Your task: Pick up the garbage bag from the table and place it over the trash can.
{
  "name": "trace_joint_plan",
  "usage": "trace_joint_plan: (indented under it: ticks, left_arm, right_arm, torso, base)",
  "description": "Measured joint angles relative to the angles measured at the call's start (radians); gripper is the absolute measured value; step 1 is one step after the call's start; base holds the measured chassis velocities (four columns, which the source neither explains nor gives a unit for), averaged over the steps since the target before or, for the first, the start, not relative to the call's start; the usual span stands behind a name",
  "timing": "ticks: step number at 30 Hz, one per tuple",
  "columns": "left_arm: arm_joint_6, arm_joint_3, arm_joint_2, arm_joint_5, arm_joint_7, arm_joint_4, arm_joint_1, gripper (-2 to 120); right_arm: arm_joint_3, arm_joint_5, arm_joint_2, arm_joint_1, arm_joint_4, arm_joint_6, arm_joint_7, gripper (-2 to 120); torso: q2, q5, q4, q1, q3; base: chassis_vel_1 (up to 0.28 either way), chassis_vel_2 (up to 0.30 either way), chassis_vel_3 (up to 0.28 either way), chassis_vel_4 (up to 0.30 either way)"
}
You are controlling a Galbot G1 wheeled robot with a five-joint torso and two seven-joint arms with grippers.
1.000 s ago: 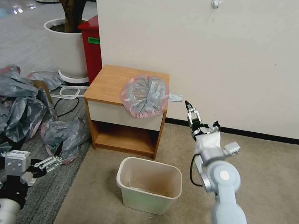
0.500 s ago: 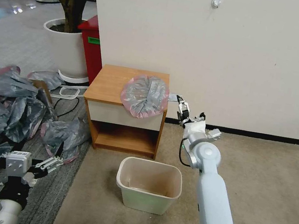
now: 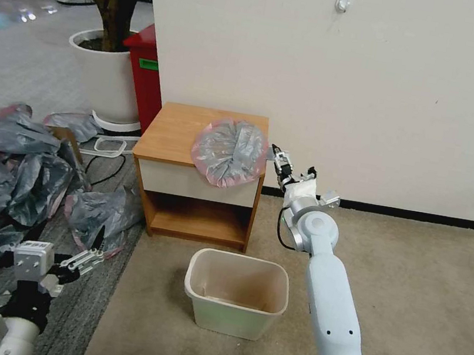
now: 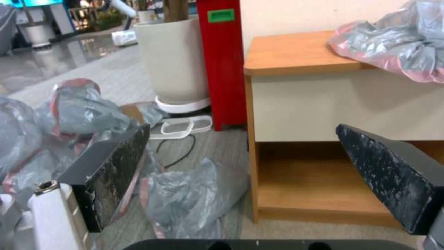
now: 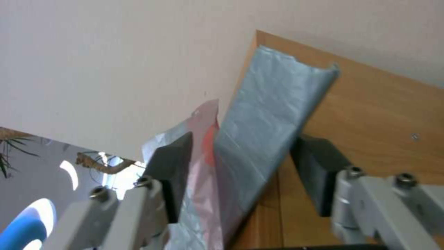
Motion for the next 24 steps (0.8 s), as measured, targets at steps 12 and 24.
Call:
trace_joint_plan:
  ticks: [12, 24]
  left_arm:
    - [-0.001, 0.003, -0.011, 0.011, 0.001, 0.000, -0.005, 100]
    - [0.001, 0.013, -0.013, 0.013, 0.003, 0.000, 0.001, 100]
  right_arm:
    - [0.003, 0.003, 0.002, 0.013, 0.001, 0.003, 0.001, 8]
    - [-0.053, 0.058, -0.031, -0.122, 0.254, 0.041, 0.152, 0]
  torso:
    - [0.000, 0.0001, -0.0001, 0.000, 0.000]
    - [0.000, 0.0000, 0.0001, 0.000, 0.000]
  base:
    - [0.000, 0.000, 0.000, 0.000]
    - [0.000, 0.000, 0.000, 0.000]
